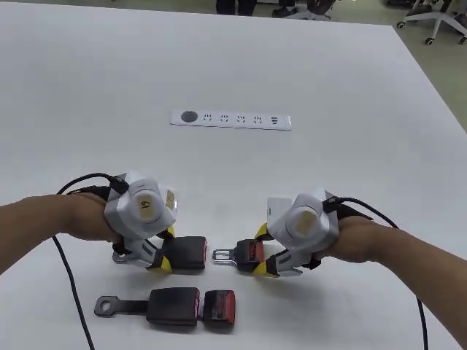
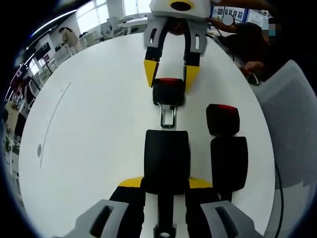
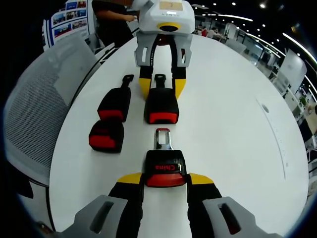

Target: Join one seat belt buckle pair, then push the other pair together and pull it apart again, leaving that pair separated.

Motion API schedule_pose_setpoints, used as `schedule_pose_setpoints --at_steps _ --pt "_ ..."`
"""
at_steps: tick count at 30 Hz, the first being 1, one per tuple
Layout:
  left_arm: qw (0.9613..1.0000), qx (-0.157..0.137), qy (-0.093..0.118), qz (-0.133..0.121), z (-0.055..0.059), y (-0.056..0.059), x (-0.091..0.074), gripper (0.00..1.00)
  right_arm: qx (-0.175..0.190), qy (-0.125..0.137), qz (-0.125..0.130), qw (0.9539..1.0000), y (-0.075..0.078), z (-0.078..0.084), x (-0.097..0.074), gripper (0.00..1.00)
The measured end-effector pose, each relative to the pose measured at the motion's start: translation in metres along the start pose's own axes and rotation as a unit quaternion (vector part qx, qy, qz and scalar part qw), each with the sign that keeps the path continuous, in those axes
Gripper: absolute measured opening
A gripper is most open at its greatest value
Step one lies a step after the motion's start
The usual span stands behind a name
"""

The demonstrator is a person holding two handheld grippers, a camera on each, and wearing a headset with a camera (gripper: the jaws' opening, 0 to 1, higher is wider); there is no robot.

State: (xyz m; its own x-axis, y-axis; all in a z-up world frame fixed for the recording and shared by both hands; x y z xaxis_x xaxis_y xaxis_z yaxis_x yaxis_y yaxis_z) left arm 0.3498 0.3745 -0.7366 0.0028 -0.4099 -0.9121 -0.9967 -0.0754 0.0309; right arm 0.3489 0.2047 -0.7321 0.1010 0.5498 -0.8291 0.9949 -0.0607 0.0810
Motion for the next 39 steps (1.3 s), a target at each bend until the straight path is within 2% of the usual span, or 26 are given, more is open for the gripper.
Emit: schedule_pose_setpoints --at_steps 15,16,26,39 --pt "1.0000 0.004 0.002 -0.001 -0.002 0.003 0.000 0.32 -0.001 0.013 -0.002 0.9999 -0.002 -0.020 0.017 0.30" --pt "1.0000 0.004 0.001 -0.001 -0.002 0.003 0.000 0.32 0.004 0.004 -0.003 1.0000 -0.004 -0.019 0.017 0.30" --pt "1.0000 0.003 0.005 -0.004 0.000 0.002 0.000 0.32 0.003 0.005 0.003 1.0000 -0.003 -0.021 0.016 0.29" --pt "1.0000 0.006 -0.005 -0.003 -0.003 0.002 0.001 0.31 0.010 -0.006 0.005 0.9999 -0.006 -0.026 0.016 0.28"
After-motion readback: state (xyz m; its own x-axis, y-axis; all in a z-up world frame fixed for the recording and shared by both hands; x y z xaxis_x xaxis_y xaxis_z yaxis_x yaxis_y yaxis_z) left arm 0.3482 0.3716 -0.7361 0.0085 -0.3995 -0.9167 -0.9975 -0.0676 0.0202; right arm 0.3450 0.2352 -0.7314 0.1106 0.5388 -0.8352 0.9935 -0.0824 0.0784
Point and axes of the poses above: the centre of the closed fingertips' face, and the gripper's own axes: x roughly forward along the fingers, y roughly to its right, z roughly out of its underside, the point moved 5 cm from there along -x, roughly backward along the fingers, and after that the axes turned 1 degree about z, right-handed, at the moved point
